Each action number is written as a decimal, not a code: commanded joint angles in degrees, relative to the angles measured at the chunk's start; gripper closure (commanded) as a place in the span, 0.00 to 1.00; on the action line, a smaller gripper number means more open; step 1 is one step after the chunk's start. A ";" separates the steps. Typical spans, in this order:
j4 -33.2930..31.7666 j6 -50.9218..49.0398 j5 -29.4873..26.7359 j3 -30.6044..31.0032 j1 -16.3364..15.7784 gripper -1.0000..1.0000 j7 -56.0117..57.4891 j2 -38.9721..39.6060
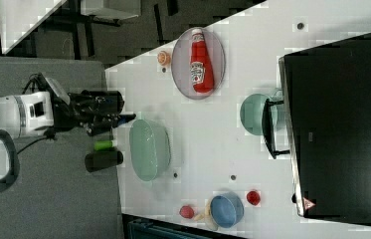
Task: Drag strainer left to right.
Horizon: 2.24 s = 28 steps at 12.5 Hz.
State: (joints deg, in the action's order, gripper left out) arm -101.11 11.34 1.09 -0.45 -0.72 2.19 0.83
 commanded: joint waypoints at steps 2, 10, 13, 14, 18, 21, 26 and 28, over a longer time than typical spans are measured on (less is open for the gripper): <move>-14.14 -8.50 -0.29 -0.50 1.74 0.10 -12.05 -23.39; -14.17 2.58 -2.46 15.98 -0.37 0.00 -24.29 -17.09; -14.21 6.00 -2.45 24.34 -0.46 0.00 -37.27 -11.54; -14.26 7.64 -2.44 26.61 -0.46 0.00 -42.49 -9.33; -14.46 15.20 -1.93 33.17 -0.56 0.00 -62.72 0.63; -15.46 21.28 -1.39 34.59 -1.05 0.00 -71.26 7.72; -19.32 34.61 -0.44 34.27 -1.91 0.00 -76.03 18.11; -20.11 40.76 -0.44 33.37 -2.50 0.00 -76.07 22.41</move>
State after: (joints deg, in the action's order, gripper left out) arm -121.08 52.29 1.94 32.12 -3.22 -70.11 23.98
